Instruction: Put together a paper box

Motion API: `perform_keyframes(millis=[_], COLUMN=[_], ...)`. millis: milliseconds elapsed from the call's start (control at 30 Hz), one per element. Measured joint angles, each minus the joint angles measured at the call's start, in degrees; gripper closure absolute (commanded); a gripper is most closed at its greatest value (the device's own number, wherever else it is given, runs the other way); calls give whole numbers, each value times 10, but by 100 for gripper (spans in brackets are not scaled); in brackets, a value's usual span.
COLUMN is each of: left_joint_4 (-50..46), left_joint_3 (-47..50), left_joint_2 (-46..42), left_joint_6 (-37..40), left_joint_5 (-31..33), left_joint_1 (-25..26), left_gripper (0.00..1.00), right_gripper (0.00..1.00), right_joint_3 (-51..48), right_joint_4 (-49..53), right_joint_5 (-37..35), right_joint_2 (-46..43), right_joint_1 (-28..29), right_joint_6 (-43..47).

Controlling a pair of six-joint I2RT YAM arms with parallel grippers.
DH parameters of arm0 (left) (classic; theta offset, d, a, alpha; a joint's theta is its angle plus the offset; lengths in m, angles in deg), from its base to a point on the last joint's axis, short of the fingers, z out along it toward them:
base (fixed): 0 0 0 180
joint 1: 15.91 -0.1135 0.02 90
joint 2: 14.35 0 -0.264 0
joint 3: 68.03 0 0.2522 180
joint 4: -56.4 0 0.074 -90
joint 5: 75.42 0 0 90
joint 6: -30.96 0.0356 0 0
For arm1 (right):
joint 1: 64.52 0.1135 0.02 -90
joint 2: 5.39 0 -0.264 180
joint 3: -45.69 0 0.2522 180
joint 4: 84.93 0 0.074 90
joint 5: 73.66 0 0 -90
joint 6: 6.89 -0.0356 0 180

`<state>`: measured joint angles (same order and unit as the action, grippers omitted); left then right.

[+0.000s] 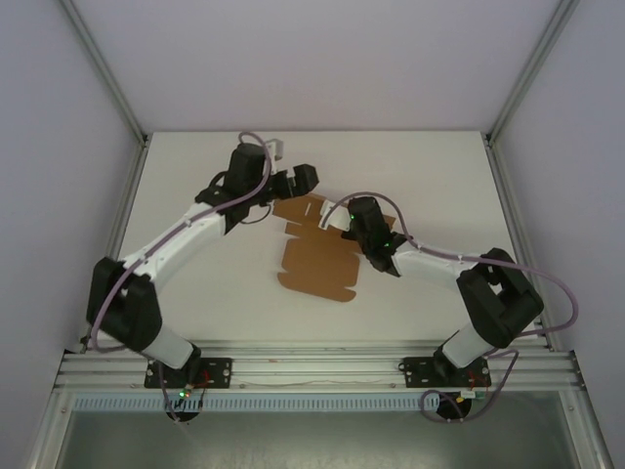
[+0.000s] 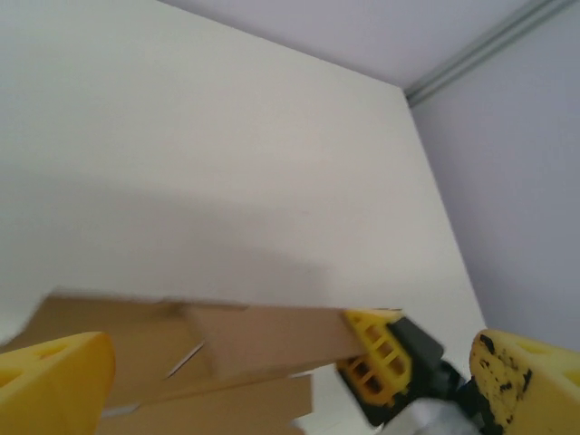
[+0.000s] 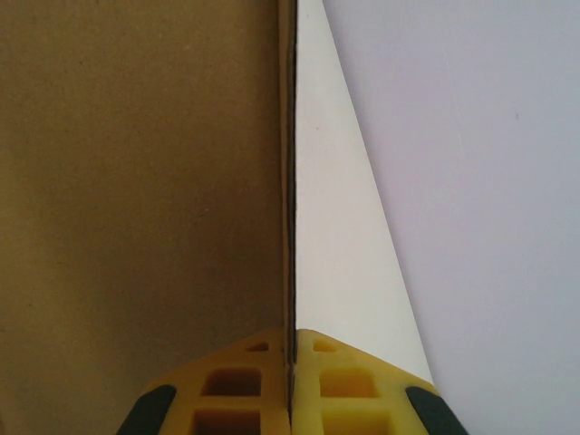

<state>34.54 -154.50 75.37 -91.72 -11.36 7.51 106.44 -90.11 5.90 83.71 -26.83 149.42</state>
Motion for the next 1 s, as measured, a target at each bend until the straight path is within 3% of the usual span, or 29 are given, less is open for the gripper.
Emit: perform_keyframes(millis=[267, 633, 833, 1000], left_joint_4=[-12, 8, 33, 70], left_joint_3=[-66, 10, 25, 25], left_joint_2=[99, 63, 53, 68], left_joint_6=[14, -3, -22, -54], left_joint_5=[-86, -112, -120, -144], left_joint_1=[0, 1, 3, 6], left_gripper=[15, 26, 39, 40], right_gripper=[100, 100, 100, 100], right_joint_3=[0, 18, 19, 19], right_joint_4=[3, 23, 24, 24], right_joint_5=[-1, -29, -31, -32], right_joint_2=[0, 17, 21, 21], right_joint_1=[4, 8, 9, 8], right_joint_6=[-4, -39, -53, -64])
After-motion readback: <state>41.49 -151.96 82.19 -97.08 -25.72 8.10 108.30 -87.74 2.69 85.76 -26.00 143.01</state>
